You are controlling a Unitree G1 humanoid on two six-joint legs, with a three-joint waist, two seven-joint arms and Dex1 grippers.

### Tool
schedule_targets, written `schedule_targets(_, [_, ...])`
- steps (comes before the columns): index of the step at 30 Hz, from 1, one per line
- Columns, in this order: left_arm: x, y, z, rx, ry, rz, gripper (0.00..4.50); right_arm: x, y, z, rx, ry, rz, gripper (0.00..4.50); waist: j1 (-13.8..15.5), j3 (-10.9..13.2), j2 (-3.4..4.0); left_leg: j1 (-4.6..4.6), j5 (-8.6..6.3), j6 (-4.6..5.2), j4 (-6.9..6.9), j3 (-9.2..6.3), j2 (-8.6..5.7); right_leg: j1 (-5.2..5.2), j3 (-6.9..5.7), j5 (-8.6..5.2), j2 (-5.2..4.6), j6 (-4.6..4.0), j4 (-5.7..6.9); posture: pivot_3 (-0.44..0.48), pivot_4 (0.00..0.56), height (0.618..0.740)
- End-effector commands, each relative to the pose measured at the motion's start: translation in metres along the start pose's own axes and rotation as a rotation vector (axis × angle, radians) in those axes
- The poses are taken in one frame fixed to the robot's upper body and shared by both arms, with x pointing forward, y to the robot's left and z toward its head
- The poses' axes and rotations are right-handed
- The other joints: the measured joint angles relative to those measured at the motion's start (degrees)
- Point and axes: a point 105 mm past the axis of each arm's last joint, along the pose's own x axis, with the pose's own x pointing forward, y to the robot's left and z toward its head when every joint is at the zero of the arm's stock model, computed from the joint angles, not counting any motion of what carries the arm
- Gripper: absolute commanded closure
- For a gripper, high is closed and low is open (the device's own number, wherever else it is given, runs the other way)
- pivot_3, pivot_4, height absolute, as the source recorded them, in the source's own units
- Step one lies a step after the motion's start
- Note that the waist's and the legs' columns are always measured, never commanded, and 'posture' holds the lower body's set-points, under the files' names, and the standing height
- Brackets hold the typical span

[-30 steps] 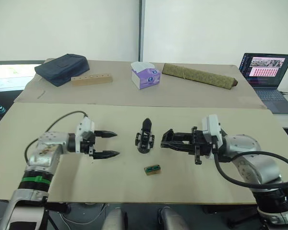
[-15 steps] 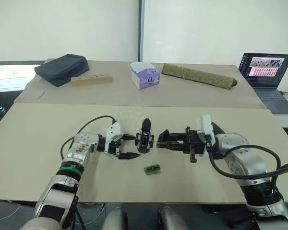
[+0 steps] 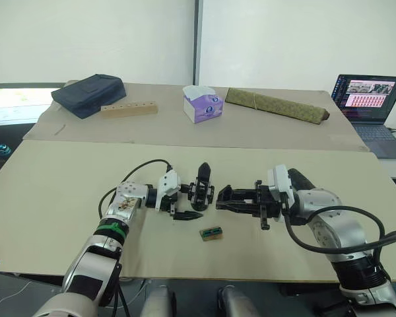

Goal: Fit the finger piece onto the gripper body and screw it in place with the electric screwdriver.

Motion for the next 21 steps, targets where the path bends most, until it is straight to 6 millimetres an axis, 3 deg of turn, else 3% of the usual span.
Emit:
schedule_targets(1, [0.003, 0.002, 0.004, 0.029, -0.006, -0.003, 0.51, 0.003, 0.002, 0.014, -0.066, -0.036, 0.012, 4.1, 0.0, 0.0, 0.0, 0.0, 0.0, 0.0, 0.0, 0.0, 0.0, 0.0, 0.0, 0.0, 0.0, 0.0, 0.0, 0.0, 0.15, 0.74])
schedule_targets(3, [0.002, 0.002, 0.003, 0.031, -0.002, 0.001, 1.14, 0.005, 0.001, 0.016, -0.073, -0.047, 0.017, 4.1, 0.0, 0.0, 0.0, 0.0, 0.0, 0.0, 0.0, 0.0, 0.0, 0.0, 0.0, 0.0, 0.0, 0.0, 0.0, 0.0, 0.15, 0.74])
schedule_targets(5, [0.001, 0.002, 0.002, 0.034, 0.003, 0.008, 2.21, 0.007, -0.001, 0.018, -0.085, -0.06, 0.024, 4.1, 0.0, 0.0, 0.0, 0.0, 0.0, 0.0, 0.0, 0.0, 0.0, 0.0, 0.0, 0.0, 0.0, 0.0, 0.0, 0.0, 0.15, 0.74])
schedule_targets(11, [0.003, 0.002, 0.0, 0.04, 0.021, 0.012, 2.23, 0.024, -0.011, 0.021, -0.11, -0.08, 0.054, 4.1, -0.1, 0.0, 0.0, 0.04, 0.0, 0.0, 0.03, 0.0, 0.0, 0.02, 0.0, 0.0, 0.0, 0.0, 0.07, 0.0, 0.15, 0.74])
schedule_targets(21, [0.001, 0.005, -0.005, 0.033, 0.061, 0.032, 2.23, 0.049, -0.021, 0.004, -0.095, -0.033, 0.063, 4.1, 0.0, 0.0, 0.01, 0.06, 0.0, 0.0, 0.08, -0.01, -0.01, 0.04, -0.01, 0.01, 0.0, 0.01, 0.15, 0.0, 0.15, 0.74])
